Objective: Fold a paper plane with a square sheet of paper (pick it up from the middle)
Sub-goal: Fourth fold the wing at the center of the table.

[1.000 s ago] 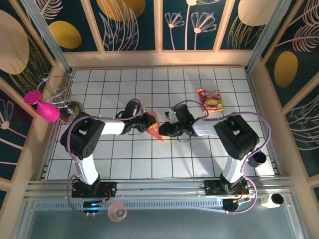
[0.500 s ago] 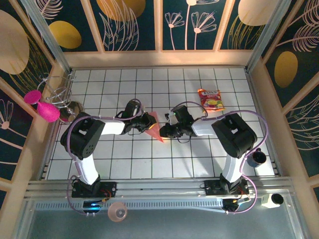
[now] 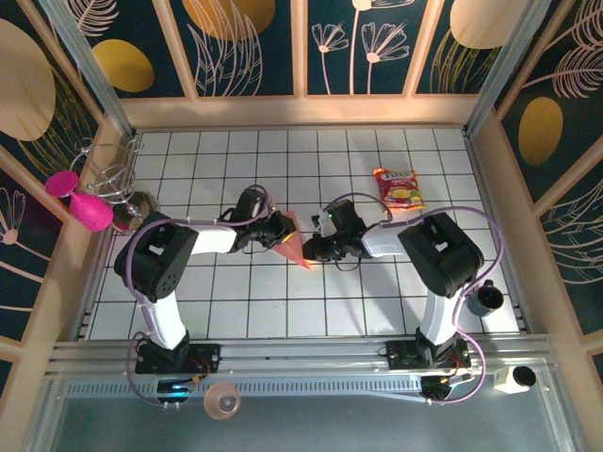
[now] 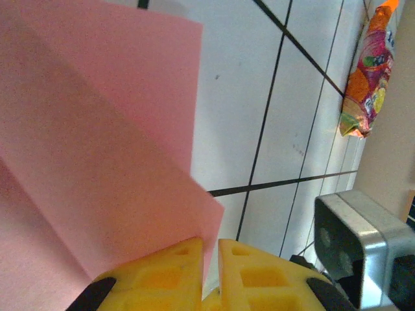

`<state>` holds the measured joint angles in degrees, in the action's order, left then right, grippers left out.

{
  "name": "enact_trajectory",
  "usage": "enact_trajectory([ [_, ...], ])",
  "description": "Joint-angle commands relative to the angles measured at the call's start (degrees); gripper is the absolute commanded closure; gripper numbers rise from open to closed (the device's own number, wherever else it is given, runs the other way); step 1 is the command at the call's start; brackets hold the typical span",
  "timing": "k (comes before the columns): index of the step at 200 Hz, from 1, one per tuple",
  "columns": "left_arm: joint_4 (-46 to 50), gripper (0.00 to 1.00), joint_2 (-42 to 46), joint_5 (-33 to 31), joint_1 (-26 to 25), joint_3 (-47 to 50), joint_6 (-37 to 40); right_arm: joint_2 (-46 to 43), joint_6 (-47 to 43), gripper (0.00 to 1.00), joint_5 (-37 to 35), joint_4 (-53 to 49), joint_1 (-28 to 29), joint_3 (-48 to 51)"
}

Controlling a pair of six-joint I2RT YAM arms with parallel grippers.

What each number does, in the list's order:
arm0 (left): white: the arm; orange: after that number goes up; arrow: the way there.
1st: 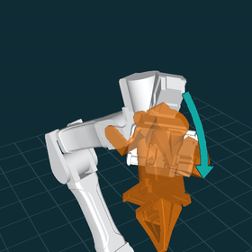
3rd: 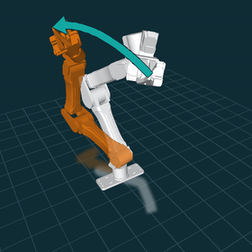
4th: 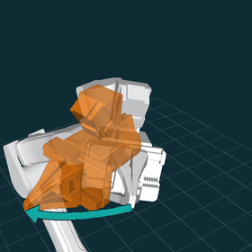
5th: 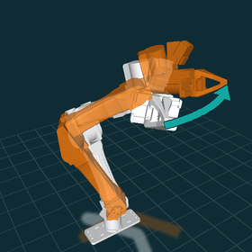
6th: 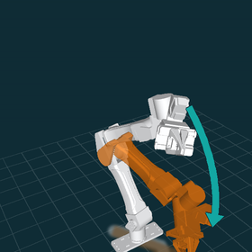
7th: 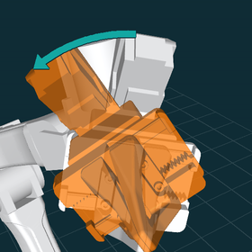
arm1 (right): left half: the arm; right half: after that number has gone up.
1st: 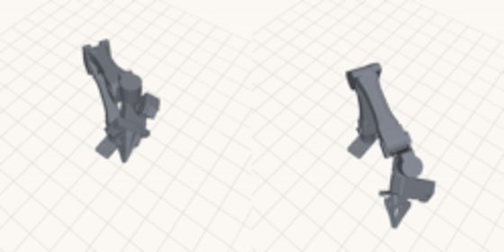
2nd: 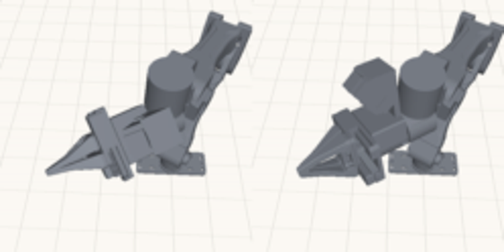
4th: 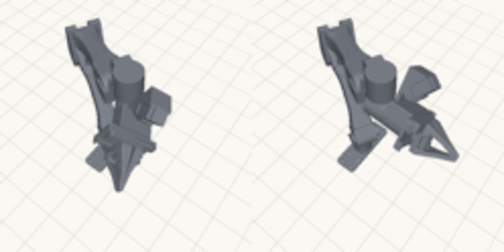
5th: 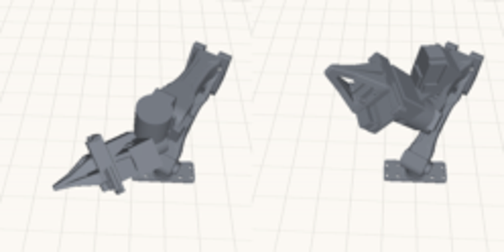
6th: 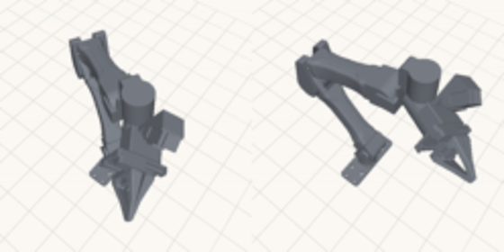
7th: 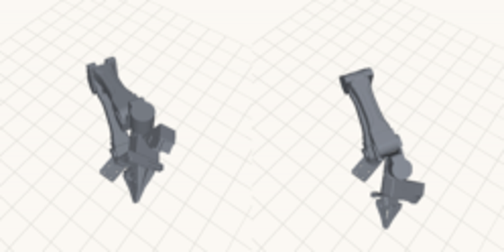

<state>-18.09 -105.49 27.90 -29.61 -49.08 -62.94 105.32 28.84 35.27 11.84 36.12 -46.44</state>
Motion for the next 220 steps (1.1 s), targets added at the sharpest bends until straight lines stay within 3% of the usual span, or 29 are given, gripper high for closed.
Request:
enact_trajectory([
  [1,1.63,0.86,0.19,0.01,-0.04,-2.01,2.43,1.85,0.73,0.93,2.09,1.19,-0.75,1.69],
  [64,2.89,0.86,-0.52,-0.45,0.03,-3.12,4.16,1.83,1.9,0.95,3.58,2.58,-1.91,2.75],
  [144,3.46,0.85,5.64,-1.11,0.17,1.24,6.98,2.48,2.45,0.95,4.15,2.83,-2.6,2.69],
  [220,1.2,0.87,0.64,-0.08,0.21,0.1,5.9,2.87,2.56,0.95,4.11,2.33,-2.8,2.41],
])
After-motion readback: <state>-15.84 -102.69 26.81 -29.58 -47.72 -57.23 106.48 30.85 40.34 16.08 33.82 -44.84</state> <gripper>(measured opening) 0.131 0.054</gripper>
